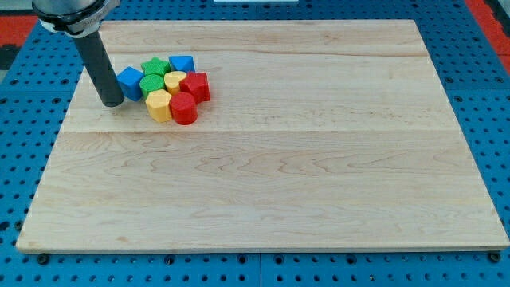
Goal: Push the red and yellow blocks to the right
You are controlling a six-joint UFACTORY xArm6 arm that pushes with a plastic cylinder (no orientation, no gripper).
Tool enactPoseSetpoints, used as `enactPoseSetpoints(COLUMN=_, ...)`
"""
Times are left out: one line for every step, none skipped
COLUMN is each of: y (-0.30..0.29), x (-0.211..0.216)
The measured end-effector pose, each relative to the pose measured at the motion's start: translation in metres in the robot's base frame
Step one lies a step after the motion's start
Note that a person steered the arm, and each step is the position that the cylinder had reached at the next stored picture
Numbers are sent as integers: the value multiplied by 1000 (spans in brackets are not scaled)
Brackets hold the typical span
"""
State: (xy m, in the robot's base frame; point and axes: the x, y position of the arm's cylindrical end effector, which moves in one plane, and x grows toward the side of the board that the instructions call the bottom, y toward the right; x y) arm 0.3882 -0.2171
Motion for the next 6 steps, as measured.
enactPoseSetpoints(y=0, x=0)
enactPoseSetpoints(y=-1, x=0)
enactPoseSetpoints(y=-1, x=0)
enactPoseSetpoints(y=4, x=0)
enactPoseSetpoints(y=-1, x=8)
enactPoseSetpoints(y=9, x=8)
